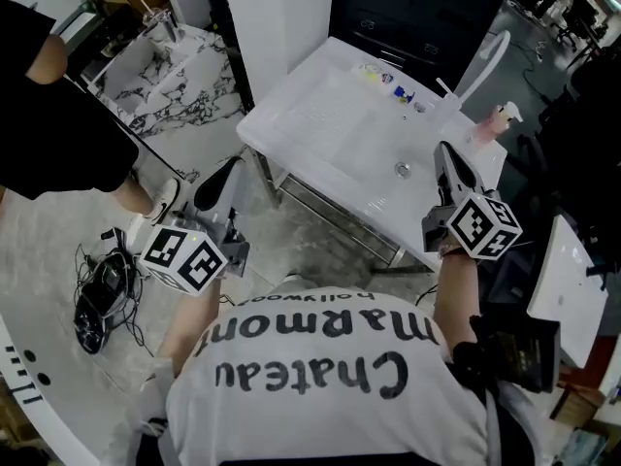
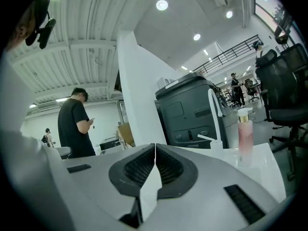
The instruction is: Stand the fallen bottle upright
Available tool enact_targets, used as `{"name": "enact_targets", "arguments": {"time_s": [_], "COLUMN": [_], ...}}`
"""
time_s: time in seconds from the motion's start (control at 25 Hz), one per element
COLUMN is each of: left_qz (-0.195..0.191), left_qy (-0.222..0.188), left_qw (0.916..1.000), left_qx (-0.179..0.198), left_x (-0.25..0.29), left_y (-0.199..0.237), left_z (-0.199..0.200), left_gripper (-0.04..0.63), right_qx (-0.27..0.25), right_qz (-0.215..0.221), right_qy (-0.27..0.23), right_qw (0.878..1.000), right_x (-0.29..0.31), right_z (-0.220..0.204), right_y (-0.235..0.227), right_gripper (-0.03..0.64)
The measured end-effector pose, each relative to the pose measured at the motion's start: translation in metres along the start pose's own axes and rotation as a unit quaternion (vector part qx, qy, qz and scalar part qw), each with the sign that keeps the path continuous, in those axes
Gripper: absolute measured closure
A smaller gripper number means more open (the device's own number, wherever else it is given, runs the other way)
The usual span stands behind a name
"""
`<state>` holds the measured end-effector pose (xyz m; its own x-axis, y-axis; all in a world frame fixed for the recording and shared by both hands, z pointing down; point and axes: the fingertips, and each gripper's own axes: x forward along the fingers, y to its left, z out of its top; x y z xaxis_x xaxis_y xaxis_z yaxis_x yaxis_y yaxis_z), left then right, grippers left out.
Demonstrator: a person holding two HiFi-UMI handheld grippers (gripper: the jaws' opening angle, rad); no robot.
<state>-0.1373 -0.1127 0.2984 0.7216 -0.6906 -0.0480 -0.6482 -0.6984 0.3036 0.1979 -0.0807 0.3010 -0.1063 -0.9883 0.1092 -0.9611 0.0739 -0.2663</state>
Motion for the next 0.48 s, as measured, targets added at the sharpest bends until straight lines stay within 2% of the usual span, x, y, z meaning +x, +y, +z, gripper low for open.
{"name": "enact_targets", "arguments": {"time_s": [0.08,0.16,0.28,0.48], "left_qz": [-0.003,-0.004,0.0,-0.01], "left_qy": [0.01,0.015,0.015,0.035], "left_qw": [0.9996,0.9994,0.9999,0.9988], "left_qx": [0.025,0.033,0.003,-0.032], "left_x": [-0.001,0.0,0.004,0.015], "left_y": [0.021,0.044,0.071,0.092], "left_z": [0.003,0.005,0.005,-0.005], "left_gripper": [0.581,0.581,0.581,0.583], "right_qx": [0.0,-0.002,0.001,0.014], "right_qz": [-0.014,-0.034,-0.057,-0.062], "right_qy": [-0.002,-0.004,0.003,0.03], "right_qw": [1.0,0.999,0.998,0.998], "right_x": [0.012,0.021,0.033,0.054], "right_z": [-0.005,-0.011,-0.017,-0.025], "right_y": [0.008,0.012,0.015,0.015], "right_gripper": [0.601,0.601,0.601,0.601]}}
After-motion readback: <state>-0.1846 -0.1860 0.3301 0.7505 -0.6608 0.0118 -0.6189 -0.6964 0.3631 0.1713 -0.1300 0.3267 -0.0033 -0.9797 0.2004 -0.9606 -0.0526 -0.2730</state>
